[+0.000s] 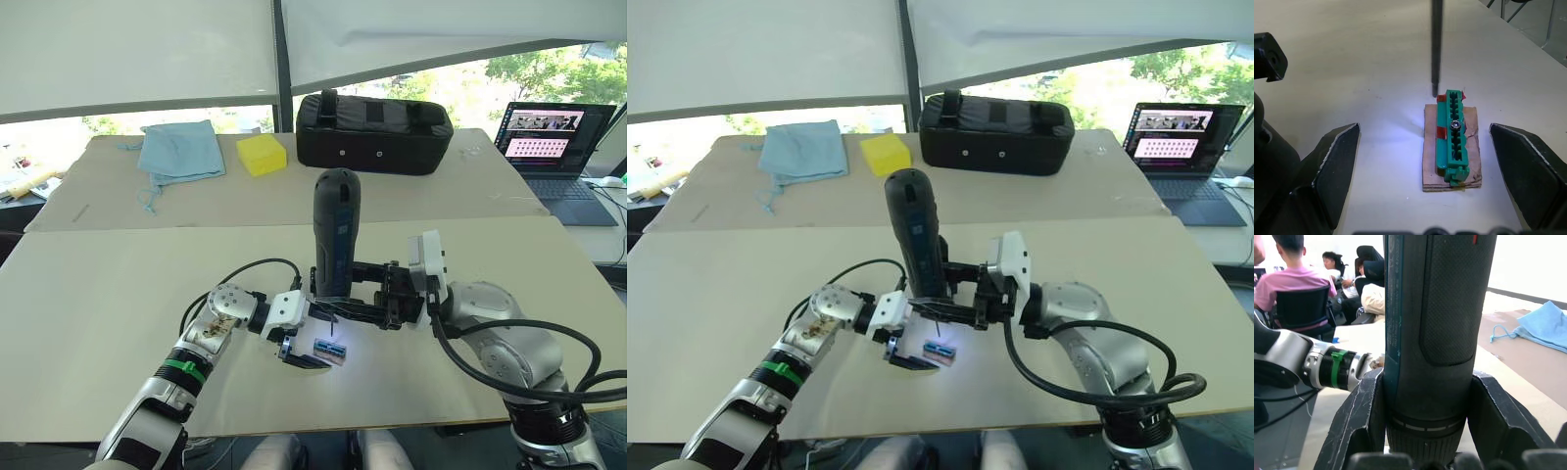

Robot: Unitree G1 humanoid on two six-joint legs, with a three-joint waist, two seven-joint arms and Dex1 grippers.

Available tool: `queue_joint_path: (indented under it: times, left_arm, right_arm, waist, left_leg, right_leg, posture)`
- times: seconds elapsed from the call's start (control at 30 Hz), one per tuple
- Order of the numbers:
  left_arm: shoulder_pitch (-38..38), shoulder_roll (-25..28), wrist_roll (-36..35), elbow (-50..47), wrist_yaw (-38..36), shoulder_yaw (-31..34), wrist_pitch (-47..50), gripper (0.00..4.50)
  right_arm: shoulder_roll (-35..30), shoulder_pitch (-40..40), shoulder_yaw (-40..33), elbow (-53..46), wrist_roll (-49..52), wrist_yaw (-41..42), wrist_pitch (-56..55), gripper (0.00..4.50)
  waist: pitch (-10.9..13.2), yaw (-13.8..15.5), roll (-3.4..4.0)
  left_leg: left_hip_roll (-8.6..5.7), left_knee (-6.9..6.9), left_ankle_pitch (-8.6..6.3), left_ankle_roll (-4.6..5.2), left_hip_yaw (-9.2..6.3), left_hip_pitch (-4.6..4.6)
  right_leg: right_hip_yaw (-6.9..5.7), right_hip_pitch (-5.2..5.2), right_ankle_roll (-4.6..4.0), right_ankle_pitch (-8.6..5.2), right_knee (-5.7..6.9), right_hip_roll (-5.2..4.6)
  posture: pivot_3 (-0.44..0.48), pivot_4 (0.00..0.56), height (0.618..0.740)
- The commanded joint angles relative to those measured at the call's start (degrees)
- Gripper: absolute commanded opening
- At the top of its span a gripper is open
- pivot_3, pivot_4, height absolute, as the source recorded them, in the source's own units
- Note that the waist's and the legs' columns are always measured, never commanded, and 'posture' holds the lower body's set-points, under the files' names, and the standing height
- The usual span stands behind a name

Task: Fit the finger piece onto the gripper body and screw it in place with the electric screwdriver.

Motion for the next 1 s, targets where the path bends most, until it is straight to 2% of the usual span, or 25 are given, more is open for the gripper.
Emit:
queue_joint_path:
  times: [0.03,1.0]
  left_arm:
    - [-0.82,-0.18,-0.51,-0.61,-0.49,0.09,-0.74,4.5]
    - [-0.06,0.61,-0.5,-1.87,-2.02,-0.12,0.05,4.5]
  right_arm:
    - [0.57,0.2,-0.05,-3.03,0.71,-0.55,-1.14,1.92]
    - [1.19,0.15,1.34,-1.79,-1.8,-0.83,-2.47,1.92]
  waist:
    - [0.0,0.0,0.0]
    - [0.0,0.01,0.0]
  left_leg:
    - [0.0,0.0,0.0,0.0,0.0,0.0]
    - [-0.01,0.01,0.0,0.0,0.0,0.0]
  right_leg:
    - [0.0,0.0,0.0,0.0,0.0,0.0]
    - [-0.02,0.0,0.0,0.0,0.0,0.01]
  posture:
    - [0.0,0.15,0.74]
    - [0.0,0.15,0.74]
